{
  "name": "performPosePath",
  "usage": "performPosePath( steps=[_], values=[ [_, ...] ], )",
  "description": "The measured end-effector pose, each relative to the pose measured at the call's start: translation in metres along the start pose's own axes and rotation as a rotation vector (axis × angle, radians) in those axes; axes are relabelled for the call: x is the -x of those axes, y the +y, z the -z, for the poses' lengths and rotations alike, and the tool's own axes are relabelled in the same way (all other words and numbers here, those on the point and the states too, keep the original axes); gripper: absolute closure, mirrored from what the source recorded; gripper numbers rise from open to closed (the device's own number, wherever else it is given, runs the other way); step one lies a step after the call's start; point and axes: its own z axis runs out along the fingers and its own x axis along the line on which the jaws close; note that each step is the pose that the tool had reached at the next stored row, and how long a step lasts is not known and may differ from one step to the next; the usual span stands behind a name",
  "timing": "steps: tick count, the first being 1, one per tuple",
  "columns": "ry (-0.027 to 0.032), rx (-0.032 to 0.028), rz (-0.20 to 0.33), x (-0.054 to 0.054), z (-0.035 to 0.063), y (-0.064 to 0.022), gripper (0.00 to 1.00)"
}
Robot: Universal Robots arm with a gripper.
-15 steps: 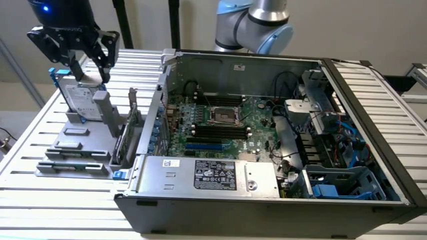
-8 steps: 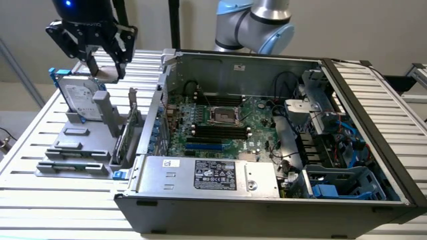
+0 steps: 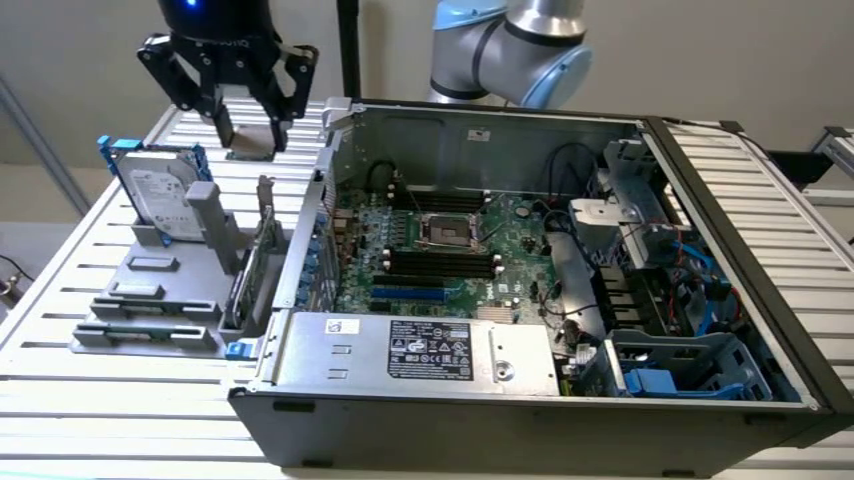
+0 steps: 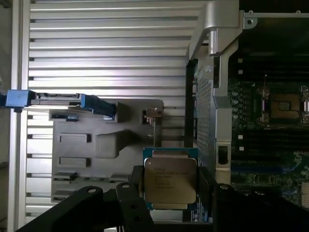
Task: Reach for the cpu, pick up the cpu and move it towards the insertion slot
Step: 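Pick up the cpu and move it towards the insertion slot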
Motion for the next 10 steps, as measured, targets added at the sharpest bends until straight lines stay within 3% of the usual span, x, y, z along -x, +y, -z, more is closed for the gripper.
performPosePath(
  steps=[5, 10],
  values=[
    [0.0001, 0.0120, 0.000, 0.023, 0.0013, 0.0002, 0.45],
    [0.0002, 0.0202, 0.000, 0.045, 0.0020, 0.0004, 0.45]
  ],
)
